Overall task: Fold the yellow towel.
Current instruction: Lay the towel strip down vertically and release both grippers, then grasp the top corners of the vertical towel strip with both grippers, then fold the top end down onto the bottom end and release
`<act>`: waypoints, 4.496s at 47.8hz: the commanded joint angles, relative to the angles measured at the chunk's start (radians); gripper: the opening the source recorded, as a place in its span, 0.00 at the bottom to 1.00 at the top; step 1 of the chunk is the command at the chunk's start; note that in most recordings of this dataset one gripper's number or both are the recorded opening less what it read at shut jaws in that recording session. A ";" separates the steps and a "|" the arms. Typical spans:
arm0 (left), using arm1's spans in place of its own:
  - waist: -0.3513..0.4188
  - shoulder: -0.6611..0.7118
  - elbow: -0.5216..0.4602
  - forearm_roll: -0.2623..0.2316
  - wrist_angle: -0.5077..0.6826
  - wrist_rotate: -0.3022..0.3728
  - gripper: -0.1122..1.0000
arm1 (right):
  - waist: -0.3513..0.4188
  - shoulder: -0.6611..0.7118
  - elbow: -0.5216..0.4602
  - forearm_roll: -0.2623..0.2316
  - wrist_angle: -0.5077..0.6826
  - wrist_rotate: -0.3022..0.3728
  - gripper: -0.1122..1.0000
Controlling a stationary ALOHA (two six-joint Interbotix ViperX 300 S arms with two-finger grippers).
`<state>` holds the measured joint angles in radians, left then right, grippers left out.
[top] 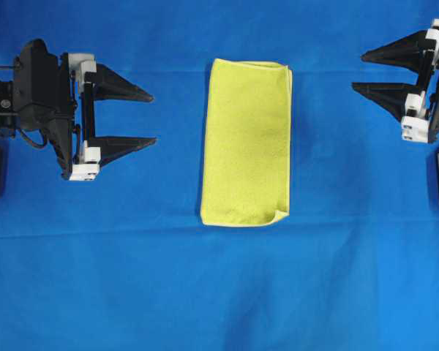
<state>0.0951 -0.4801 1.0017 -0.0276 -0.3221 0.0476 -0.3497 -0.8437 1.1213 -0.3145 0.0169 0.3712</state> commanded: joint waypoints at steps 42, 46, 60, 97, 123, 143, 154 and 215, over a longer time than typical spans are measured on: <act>0.184 0.416 -0.258 0.002 -0.038 0.002 0.79 | -0.164 0.469 -0.186 0.002 -0.026 -0.015 0.65; 0.206 0.497 -0.305 0.002 -0.037 0.002 0.79 | -0.164 0.561 -0.232 -0.008 -0.025 -0.015 0.65; 0.273 0.701 -0.413 0.002 -0.038 0.000 0.79 | -0.164 0.788 -0.314 -0.011 -0.032 -0.015 0.65; 0.327 0.819 -0.423 0.002 -0.038 0.000 0.57 | -0.183 0.931 -0.325 -0.017 -0.052 -0.017 0.33; 0.316 0.788 -0.423 0.002 -0.026 0.018 0.14 | -0.183 0.920 -0.328 0.003 -0.064 0.000 0.13; 0.314 0.687 -0.407 0.002 0.015 0.048 0.14 | -0.183 0.764 -0.305 0.006 -0.005 0.000 0.13; 0.285 0.663 -0.407 0.002 0.015 0.048 0.14 | -0.155 0.761 -0.305 0.008 -0.005 0.002 0.13; -0.190 0.624 -0.322 0.002 0.166 0.021 0.14 | 0.337 0.698 -0.229 0.100 0.138 0.215 0.13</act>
<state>-0.0905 0.1503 0.6934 -0.0276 -0.1457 0.0706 -0.0138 -0.1549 0.9066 -0.2178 0.1611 0.5860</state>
